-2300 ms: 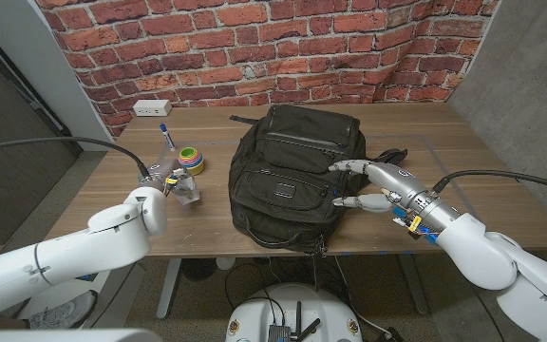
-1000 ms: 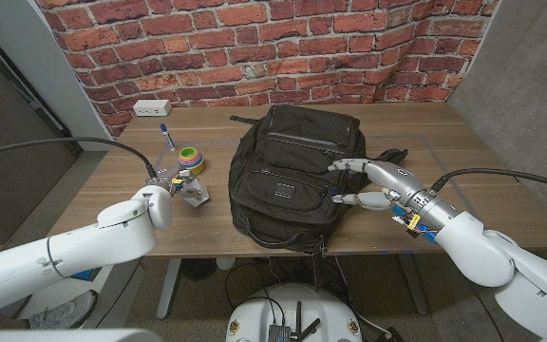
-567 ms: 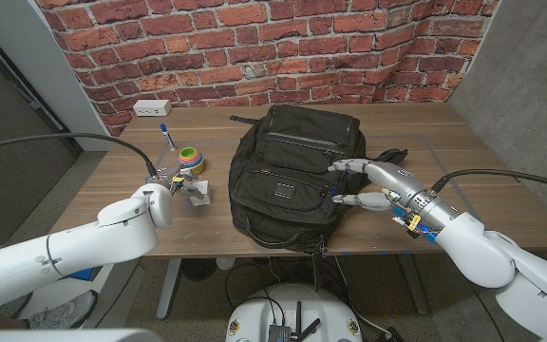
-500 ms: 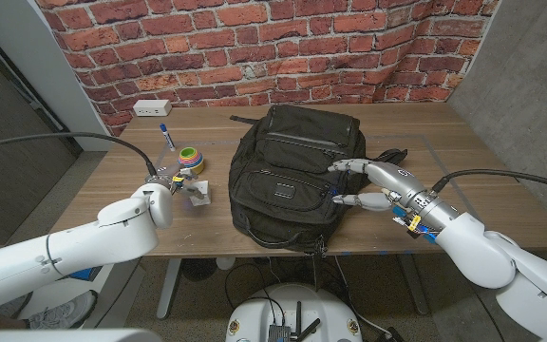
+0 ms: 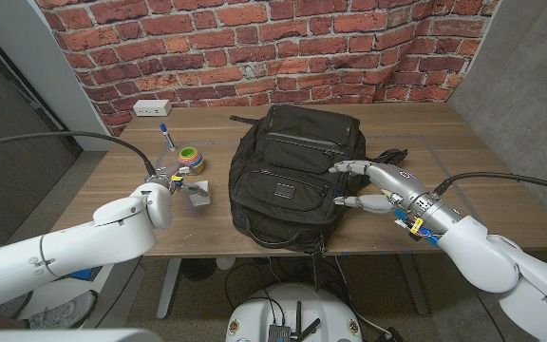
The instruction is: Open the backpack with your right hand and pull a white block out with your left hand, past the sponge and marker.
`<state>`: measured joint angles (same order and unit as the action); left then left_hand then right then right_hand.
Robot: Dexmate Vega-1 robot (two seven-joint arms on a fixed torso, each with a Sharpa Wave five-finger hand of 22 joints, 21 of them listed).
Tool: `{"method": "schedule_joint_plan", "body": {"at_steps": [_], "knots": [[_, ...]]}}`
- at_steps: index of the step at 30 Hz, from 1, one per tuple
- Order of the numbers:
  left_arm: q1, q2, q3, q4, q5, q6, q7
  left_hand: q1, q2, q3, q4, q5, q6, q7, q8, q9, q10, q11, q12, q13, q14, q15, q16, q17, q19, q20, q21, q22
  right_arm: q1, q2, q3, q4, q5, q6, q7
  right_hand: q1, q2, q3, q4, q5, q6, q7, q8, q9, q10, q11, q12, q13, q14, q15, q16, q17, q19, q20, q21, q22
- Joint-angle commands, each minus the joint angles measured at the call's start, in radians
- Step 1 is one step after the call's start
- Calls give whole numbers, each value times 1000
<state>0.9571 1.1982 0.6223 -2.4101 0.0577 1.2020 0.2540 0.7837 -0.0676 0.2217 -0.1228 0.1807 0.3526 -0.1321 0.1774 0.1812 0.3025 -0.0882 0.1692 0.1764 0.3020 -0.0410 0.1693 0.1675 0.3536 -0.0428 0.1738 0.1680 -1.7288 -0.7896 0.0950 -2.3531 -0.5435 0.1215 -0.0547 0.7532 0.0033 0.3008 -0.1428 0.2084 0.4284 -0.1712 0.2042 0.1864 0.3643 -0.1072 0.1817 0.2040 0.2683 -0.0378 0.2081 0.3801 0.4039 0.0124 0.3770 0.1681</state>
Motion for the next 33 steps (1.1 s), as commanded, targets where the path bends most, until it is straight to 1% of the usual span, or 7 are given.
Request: {"method": "schedule_joint_plan", "body": {"at_steps": [1,9,13,14,17,27,33], "knots": [[98,-6,-121,-14,-81,-94,72,-20,1,-8,3,-4,-12,6,2,2,-20,7,3,3,-22,-41,-4,-1,-18,-68,-2,-1,-19,19,9,-11,-22,10,-9,2,8,3,-4,6,10,4,3,1,7,3,9,-1,7,-34,10,1,7,0,-3,2],[143,-25,-161,-15,-89,-175,128,-40,6,-13,11,-4,-7,11,7,2,-26,12,6,3,-30,-32,-1,0,-25,-63,1,-1,-21,44,10,4,-27,33,-42,-6,14,2,0,7,3,8,-1,1,7,7,9,-2,7,-31,12,-1,13,0,-7,2],[130,-32,-134,-21,-56,-170,141,-53,12,-15,17,-4,4,15,12,2,-30,15,7,3,-34,-30,0,0,-26,-63,3,-1,-20,57,11,18,-29,44,-66,-15,22,1,6,8,0,12,-2,1,7,11,9,-2,7,-31,13,-1,18,-1,-8,2],[138,-35,-142,-19,-58,-182,148,-55,13,-15,18,-4,6,14,13,2,-30,14,7,3,-36,-30,0,0,-26,-63,3,-1,-20,63,10,22,-31,47,-76,-19,25,0,9,8,-1,13,-3,1,6,13,9,-2,8,-30,14,-1,20,-1,-9,2],[174,-56,-175,-6,-68,-231,180,-59,18,-15,20,-3,11,19,15,2,-30,15,9,2,-37,-29,1,0,-27,-60,4,0,-20,77,9,33,-39,54,-105,-27,29,-1,13,8,-2,14,-3,1,6,13,9,-2,8,-29,15,-2,22,-2,-10,2],[196,-105,-174,3,-32,-266,229,-67,41,-9,24,0,16,26,16,2,-28,23,13,2,-37,-27,5,0,-30,-53,6,0,-14,99,10,57,-54,65,-158,-62,37,-12,30,4,-1,18,-4,2,8,19,11,-3,9,-30,18,-3,24,-12,-18,2],[236,-141,-195,13,-9,-304,283,-69,49,-7,24,0,19,27,17,1,-25,22,15,2,-36,-27,6,0,-28,-54,8,0,-9,112,3,82,-44,85,-194,-81,41,-19,38,1,-8,23,-7,2,7,24,11,-3,11,-30,20,-3,26,-19,-23,2]]}}
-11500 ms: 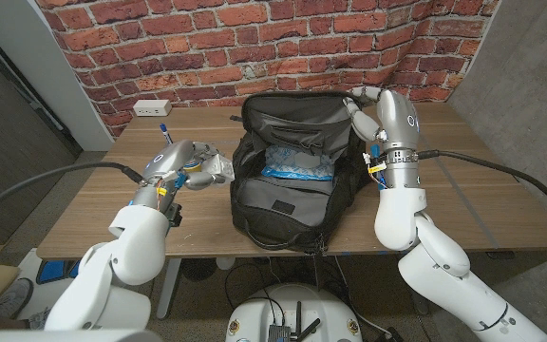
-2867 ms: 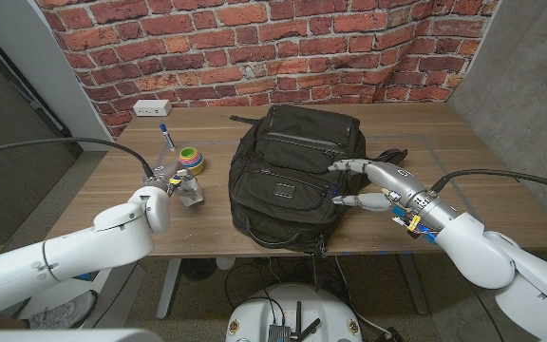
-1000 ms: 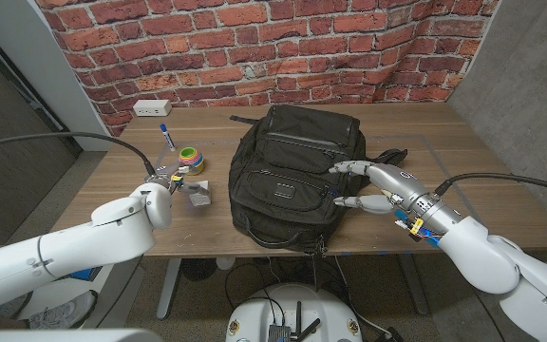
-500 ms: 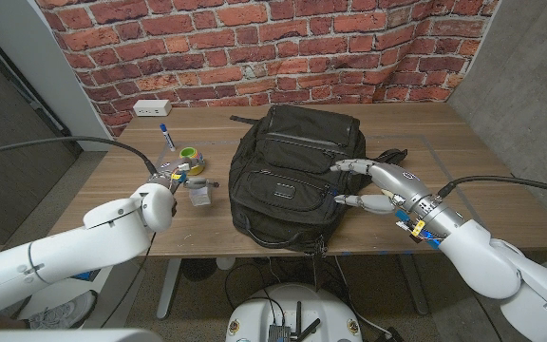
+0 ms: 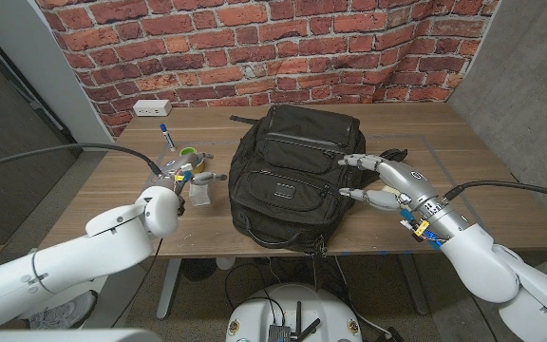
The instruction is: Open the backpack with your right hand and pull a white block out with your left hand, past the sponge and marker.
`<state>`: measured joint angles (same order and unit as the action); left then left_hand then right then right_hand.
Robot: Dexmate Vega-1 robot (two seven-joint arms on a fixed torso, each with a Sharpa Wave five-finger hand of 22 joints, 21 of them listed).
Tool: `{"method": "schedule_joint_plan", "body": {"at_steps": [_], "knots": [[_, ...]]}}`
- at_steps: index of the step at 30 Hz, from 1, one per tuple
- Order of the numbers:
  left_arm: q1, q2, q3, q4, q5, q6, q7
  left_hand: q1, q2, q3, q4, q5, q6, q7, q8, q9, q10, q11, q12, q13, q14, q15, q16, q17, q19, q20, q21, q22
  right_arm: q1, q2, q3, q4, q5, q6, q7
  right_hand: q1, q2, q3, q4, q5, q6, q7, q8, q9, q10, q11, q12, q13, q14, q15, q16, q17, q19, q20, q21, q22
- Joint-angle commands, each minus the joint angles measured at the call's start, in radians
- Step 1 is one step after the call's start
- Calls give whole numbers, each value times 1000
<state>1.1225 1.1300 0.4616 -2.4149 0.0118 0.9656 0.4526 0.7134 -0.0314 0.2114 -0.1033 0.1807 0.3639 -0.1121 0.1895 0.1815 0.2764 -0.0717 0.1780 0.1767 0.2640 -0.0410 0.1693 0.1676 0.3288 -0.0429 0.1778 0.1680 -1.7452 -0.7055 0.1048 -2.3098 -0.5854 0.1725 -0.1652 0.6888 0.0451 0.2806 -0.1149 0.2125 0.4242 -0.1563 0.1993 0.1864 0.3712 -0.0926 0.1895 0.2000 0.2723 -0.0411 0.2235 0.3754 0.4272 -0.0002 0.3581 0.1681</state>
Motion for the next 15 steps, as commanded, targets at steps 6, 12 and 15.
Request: {"method": "schedule_joint_plan", "body": {"at_steps": [6,12,15], "knots": [[100,-123,-44,58,55,-134,131,-2,20,4,4,0,13,10,6,1,8,5,10,2,9,-30,9,-1,7,-52,9,0,22,46,-23,78,15,55,-133,-55,11,-9,28,-10,-3,12,-1,2,13,14,8,1,18,-29,11,1,18,-14,-8,2],[135,-157,-52,98,74,-232,163,-5,23,5,4,0,14,11,5,1,10,6,11,2,12,-30,9,-1,10,-52,10,0,33,54,-31,102,16,68,-176,-77,17,-15,37,-14,-5,13,-2,2,14,18,8,0,23,-31,14,0,27,-21,-11,2],[156,-168,-61,111,86,-264,177,-7,25,5,4,0,17,13,6,1,11,8,11,2,12,-30,9,-1,10,-52,10,0,36,56,-33,116,25,76,-193,-91,20,-19,42,-17,-5,17,-3,2,22,21,11,0,32,-29,18,0,33,-22,-12,2]]}}
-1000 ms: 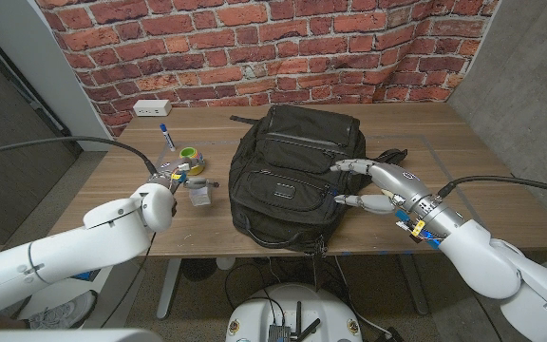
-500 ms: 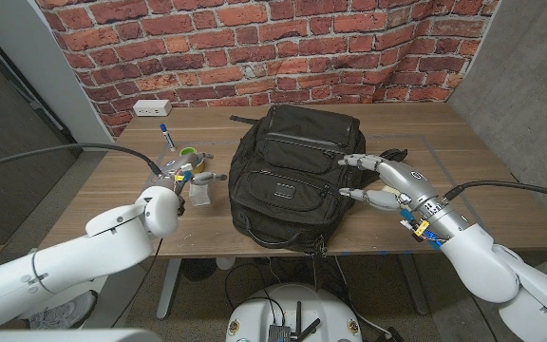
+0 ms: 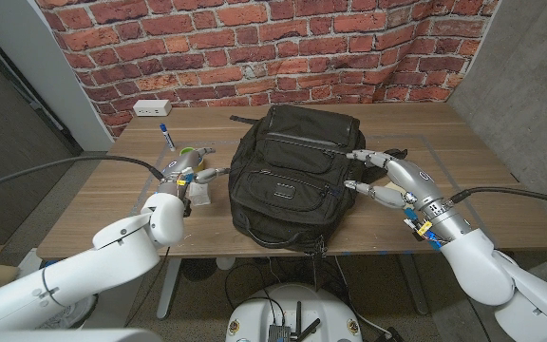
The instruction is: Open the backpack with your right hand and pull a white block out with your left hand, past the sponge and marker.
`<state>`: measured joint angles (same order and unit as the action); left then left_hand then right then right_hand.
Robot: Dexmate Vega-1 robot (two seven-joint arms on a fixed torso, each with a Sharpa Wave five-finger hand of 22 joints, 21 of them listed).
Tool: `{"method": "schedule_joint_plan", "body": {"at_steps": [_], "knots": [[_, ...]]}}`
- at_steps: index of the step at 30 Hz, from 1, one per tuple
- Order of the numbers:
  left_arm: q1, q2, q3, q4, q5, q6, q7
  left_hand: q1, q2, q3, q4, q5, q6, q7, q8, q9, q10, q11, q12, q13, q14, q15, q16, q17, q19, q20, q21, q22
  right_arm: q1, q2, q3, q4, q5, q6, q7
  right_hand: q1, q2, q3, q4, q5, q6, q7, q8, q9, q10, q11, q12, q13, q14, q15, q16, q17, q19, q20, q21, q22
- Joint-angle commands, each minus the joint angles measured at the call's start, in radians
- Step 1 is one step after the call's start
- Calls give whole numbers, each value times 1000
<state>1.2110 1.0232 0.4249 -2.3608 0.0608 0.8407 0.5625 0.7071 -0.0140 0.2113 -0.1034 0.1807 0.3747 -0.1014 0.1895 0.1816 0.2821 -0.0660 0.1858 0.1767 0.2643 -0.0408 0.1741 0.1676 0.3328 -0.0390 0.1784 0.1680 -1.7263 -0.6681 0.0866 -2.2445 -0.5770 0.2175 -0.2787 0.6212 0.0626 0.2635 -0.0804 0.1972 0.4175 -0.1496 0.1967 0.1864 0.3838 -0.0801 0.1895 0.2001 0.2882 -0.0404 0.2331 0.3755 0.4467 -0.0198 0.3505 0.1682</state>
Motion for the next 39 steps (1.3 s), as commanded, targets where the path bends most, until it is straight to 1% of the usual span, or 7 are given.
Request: {"method": "schedule_joint_plan", "body": {"at_steps": [1,5,8,16,21,26,39], "knots": [[76,-65,-28,62,40,-155,73,-1,8,5,4,0,7,3,6,0,5,2,4,2,12,-31,4,-1,6,-56,9,0,18,20,-16,55,19,33,-85,-25,3,-2,7,-2,2,10,0,2,10,9,11,0,16,-30,8,0,15,-2,-5,2],[115,-89,-54,91,43,-232,104,-2,12,6,4,0,9,7,6,0,6,4,4,2,11,-30,4,-1,6,-55,9,0,22,27,-23,65,32,29,-99,-31,4,-5,9,-3,2,11,0,2,13,11,12,0,19,-27,10,0,19,-3,-5,2],[143,-114,-79,114,36,-298,124,-3,18,8,4,0,12,12,6,0,9,6,5,2,12,-28,4,-1,7,-54,10,0,34,29,-30,82,89,39,-88,-40,4,-8,11,-5,-6,11,-3,1,10,7,10,0,14,-28,8,-1,25,-1,-6,2],[177,-172,-115,154,36,-406,148,-4,30,12,4,1,11,17,4,0,8,10,5,2,13,-24,4,-1,8,-54,10,0,78,43,-50,148,185,74,-107,-57,2,-15,11,-8,-30,17,-11,0,-6,3,3,-2,-2,-24,1,-5,32,5,-14,2],[160,-212,-121,195,35,-469,145,-7,41,15,6,1,9,20,3,0,6,11,4,2,11,-24,4,-1,7,-54,10,1,105,44,-60,180,235,86,-109,-66,5,-18,12,-9,-39,16,-13,0,-12,5,1,-2,-8,-22,-1,-7,31,1,-20,2],[132,-261,-127,261,1,-565,129,-27,76,24,21,1,1,19,-2,0,1,18,3,2,5,-21,3,2,5,-51,10,1,137,45,-71,210,305,95,-98,-78,9,-21,13,-10,-56,24,-17,0,-28,17,-3,-3,-17,-16,-4,-8,26,3,-28,2],[63,-324,-131,398,-30,-713,96,-44,94,28,27,-1,-12,18,-8,0,-6,23,2,2,1,-19,1,1,3,-51,9,1,240,41,-109,291,456,90,-69,-108,17,-29,20,-13,-85,38,-19,-2,-51,28,-5,-4,-38,-2,-11,-12,6,4,-52,1]]}}
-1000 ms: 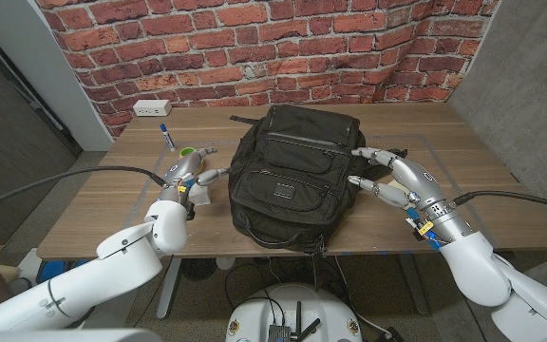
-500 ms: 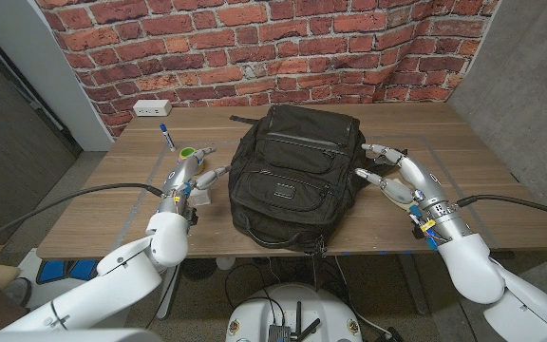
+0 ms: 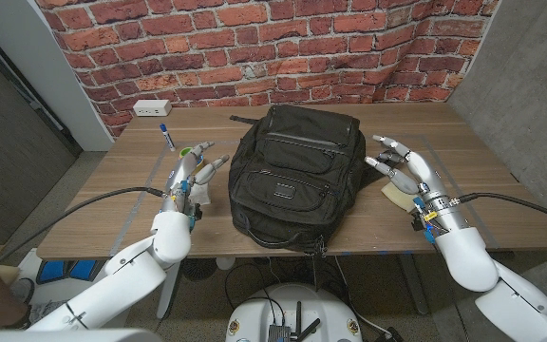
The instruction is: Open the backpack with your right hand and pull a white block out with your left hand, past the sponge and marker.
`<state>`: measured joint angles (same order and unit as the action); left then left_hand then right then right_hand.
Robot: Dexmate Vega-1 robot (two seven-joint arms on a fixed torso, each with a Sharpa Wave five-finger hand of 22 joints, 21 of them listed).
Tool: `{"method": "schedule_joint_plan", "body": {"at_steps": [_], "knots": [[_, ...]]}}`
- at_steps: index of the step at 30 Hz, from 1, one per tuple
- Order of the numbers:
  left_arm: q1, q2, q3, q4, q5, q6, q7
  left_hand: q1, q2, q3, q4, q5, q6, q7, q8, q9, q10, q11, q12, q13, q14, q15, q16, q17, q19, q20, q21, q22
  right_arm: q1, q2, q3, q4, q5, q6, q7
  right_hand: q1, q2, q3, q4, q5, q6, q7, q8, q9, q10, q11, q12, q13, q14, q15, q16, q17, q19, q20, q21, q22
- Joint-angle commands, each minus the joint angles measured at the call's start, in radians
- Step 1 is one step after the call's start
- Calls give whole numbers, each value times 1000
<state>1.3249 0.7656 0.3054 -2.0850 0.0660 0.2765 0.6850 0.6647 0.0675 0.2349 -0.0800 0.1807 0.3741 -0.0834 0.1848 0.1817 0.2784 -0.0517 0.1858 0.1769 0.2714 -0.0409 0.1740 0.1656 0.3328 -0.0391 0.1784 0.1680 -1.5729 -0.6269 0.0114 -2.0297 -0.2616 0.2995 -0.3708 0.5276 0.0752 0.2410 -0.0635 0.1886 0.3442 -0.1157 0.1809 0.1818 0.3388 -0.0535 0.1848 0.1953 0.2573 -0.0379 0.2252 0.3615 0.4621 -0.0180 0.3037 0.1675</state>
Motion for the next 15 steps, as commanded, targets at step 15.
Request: {"method": "schedule_joint_plan", "body": {"at_steps": [15], "knots": [[-121,-119,-5,254,-111,-264,-89,-26,42,13,10,-3,-47,-3,-11,-1,-24,23,-2,2,-26,-9,-4,2,-2,-48,9,2,193,-20,-82,186,288,31,48,-55,11,-17,14,-6,-37,18,-3,2,-28,14,-2,0,-25,6,-9,-2,-22,7,-28,1]]}}
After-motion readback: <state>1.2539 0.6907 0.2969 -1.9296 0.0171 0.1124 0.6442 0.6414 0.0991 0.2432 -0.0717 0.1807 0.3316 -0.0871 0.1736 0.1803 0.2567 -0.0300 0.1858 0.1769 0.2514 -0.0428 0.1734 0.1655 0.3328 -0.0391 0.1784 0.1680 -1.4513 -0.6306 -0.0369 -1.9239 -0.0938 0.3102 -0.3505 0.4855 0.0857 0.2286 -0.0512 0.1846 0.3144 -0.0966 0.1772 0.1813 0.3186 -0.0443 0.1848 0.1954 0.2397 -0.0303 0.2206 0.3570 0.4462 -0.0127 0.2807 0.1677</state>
